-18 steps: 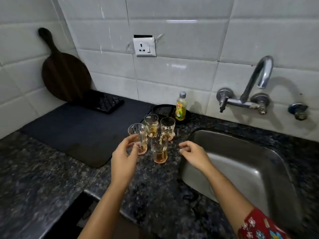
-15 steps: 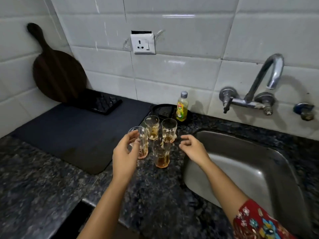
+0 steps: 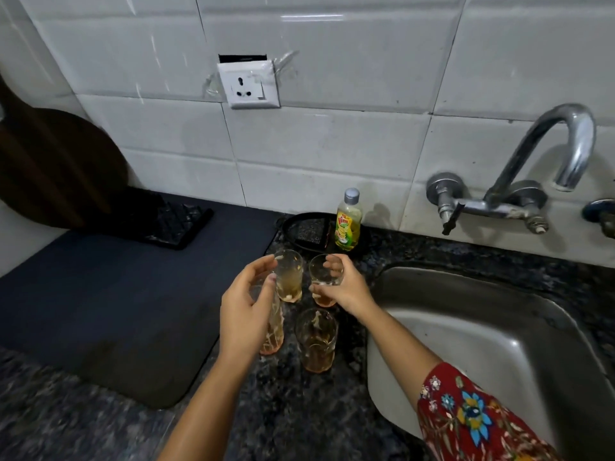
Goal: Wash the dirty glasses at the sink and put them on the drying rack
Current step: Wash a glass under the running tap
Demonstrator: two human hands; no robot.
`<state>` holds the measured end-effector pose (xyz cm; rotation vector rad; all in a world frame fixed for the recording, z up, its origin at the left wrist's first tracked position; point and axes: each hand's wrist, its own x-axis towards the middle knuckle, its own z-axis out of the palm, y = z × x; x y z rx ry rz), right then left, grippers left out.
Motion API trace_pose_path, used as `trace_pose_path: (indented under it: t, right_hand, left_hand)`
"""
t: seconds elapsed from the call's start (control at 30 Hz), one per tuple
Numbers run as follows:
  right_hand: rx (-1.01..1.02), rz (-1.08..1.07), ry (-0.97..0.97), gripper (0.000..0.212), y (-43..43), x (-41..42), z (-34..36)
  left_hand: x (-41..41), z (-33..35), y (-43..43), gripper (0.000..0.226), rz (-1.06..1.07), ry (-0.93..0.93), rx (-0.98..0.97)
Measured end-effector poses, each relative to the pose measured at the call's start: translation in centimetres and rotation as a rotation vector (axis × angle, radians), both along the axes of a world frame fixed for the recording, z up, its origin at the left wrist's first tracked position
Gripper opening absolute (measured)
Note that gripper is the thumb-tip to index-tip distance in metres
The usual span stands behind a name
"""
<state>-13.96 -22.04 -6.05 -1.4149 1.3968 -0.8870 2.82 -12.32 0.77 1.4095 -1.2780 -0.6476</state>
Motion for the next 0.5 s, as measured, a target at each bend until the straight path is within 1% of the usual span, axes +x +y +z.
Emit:
trace_pose_path:
  t: [0.13, 0.23, 0.4, 0.5]
  right_hand:
    - [-0.057, -0.09, -0.107, 0.069, 0.7, -1.2, 0.2]
    - [-0.098, -0.141, -0.176, 0.061, 1.6, -4.5, 0.8]
    - [-0.083, -0.283, -0.13, 0.059, 4.0, -12.5, 1.7]
    - [-0.065, -0.378, -0.075, 0.058, 5.2, -17.1, 2.1]
  left_hand:
    - [-1.6, 0.3, -0.7, 0.024, -0.009, -0.001, -0.02]
    - [-3.9, 0.9, -1.1, 0.025, -0.043, 0.053, -0.037]
    - [-10.6, 1.8, -2.7, 0.023, -0.218, 0.139, -0.026]
    - [-15.2, 1.6, -4.5, 0.02, -0.318, 0.17, 0.038]
